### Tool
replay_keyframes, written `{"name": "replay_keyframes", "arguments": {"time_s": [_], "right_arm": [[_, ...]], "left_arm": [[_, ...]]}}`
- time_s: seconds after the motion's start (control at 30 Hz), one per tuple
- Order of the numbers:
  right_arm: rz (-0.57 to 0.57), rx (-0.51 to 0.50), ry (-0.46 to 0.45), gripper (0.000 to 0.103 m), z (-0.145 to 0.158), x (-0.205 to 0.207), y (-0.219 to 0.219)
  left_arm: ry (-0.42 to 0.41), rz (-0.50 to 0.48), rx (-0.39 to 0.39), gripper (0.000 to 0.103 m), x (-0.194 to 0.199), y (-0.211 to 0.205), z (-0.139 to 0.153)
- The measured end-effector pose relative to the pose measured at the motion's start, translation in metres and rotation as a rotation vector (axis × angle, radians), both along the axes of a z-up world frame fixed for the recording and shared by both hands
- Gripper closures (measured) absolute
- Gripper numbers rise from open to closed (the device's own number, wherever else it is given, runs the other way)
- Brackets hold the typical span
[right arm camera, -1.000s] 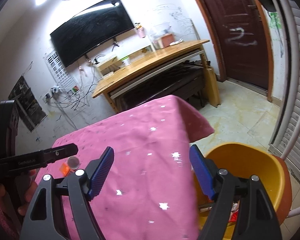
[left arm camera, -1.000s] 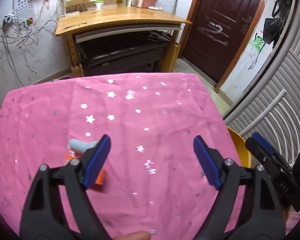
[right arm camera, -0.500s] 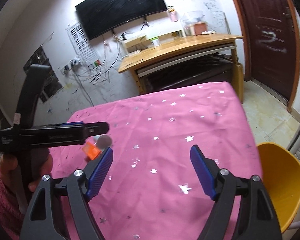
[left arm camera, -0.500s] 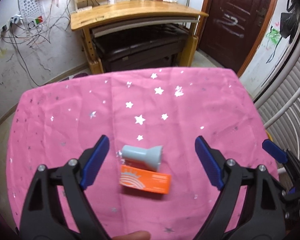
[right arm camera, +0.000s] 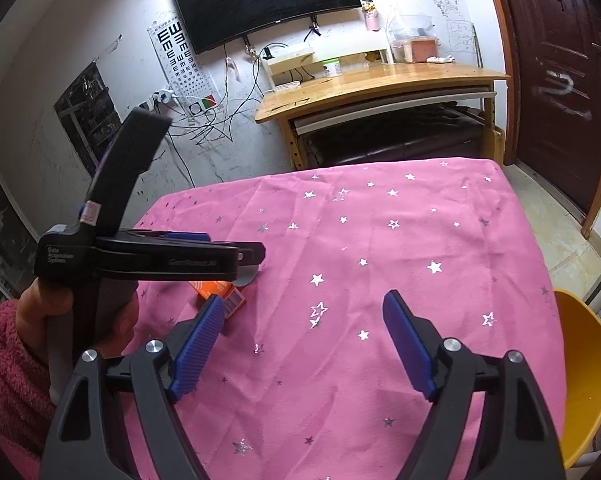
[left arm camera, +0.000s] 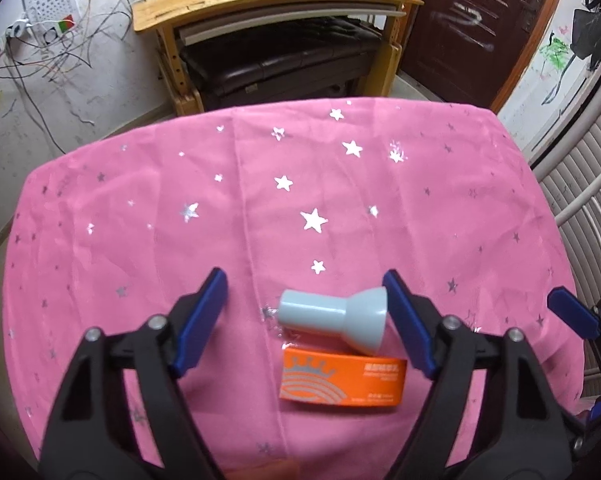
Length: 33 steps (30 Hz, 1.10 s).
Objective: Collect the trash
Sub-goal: 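Grasp the light blue cap with the left tool while the right tool grasps the orange box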
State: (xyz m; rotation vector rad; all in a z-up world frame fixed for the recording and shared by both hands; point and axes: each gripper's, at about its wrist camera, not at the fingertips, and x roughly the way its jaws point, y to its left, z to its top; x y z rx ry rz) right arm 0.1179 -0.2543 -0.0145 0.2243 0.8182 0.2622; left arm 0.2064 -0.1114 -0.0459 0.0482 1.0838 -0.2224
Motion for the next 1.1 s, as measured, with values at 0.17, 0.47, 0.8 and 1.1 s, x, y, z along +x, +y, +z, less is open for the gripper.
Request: {"name": "replay_keyframes", "arguments": {"time_s": [0.17, 0.47, 0.8, 1.1], "right_arm": [[0.006, -0.008, 0.012, 0.026, -0.002, 0.001, 0.006], [0.047, -0.024, 0.028, 0.025, -0.005, 0.008, 0.028], [0.127, -0.043, 0.045, 0.025, -0.009, 0.024, 0.068], [0.154, -0.078, 0.080, 0.025, -0.021, 0.043, 0.103]], "left_arm": [[-0.005, -0.020, 0.004, 0.036, 0.001, -0.003, -0.002], [-0.016, -0.002, -0.026, 0.058, -0.003, 0.008, 0.001], [-0.066, 0.075, -0.071, 0.058, -0.005, 0.052, 0.021], [-0.094, 0.117, -0.086, 0.058, -0.016, 0.086, 0.030]]}}
